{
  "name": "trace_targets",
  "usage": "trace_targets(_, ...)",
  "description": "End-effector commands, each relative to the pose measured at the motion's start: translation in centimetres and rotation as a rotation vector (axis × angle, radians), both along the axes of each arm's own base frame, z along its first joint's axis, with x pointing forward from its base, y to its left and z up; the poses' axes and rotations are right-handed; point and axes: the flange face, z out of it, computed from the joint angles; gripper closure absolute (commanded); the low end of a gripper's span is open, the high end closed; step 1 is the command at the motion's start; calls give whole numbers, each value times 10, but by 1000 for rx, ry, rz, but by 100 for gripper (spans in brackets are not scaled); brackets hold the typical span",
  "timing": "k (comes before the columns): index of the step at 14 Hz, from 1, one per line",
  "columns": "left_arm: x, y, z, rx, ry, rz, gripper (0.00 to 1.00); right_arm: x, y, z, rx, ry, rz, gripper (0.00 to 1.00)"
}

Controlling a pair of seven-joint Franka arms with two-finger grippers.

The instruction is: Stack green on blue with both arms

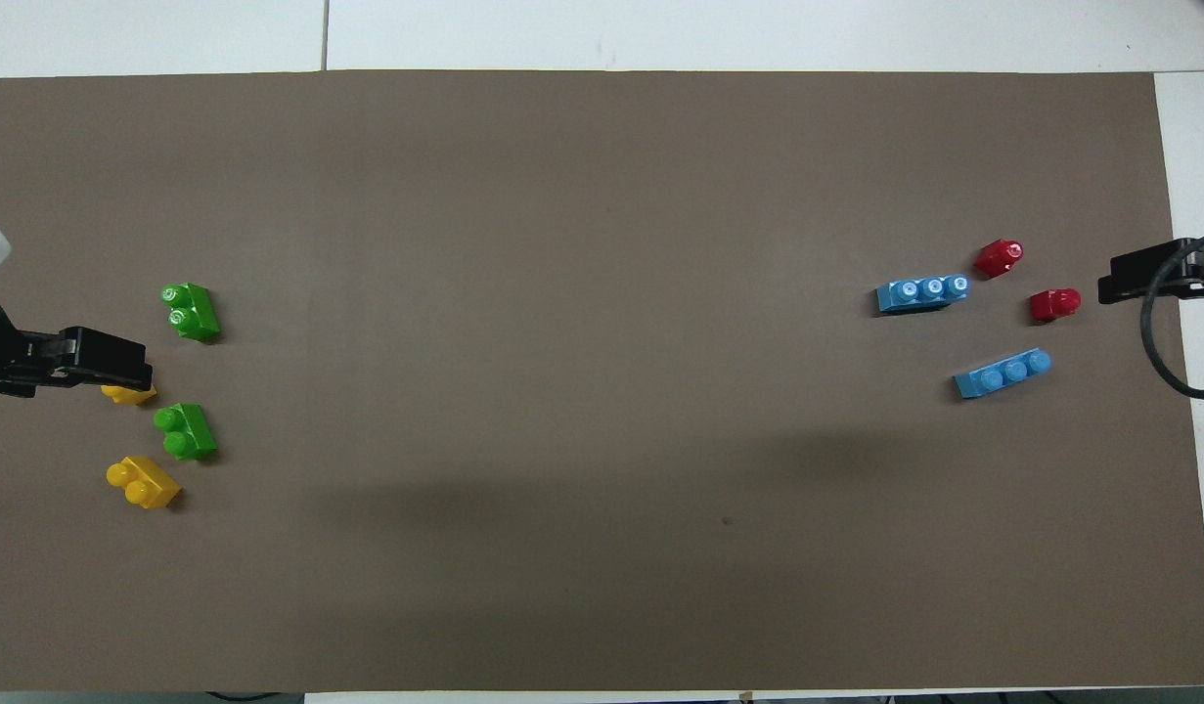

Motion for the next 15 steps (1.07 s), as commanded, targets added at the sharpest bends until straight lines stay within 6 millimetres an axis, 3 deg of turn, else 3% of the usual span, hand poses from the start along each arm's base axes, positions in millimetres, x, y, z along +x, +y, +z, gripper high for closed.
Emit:
trace_targets(1, -3, -1, 5, 1, -22, -1, 0, -5, -4, 2, 0, 0, 23, 0)
trace_targets(6, -2, 8, 1, 1, -54, 17, 0, 4, -7, 6, 5, -72, -28, 0)
trace_targets(11, -1, 9, -5, -1, -73, 22, 0, 8, -3, 2, 21, -83, -392, 0)
trace_targets(15, -5, 13, -17, -7, -107, 138, 0, 19, -6, -21, 77, -25, -791, 0)
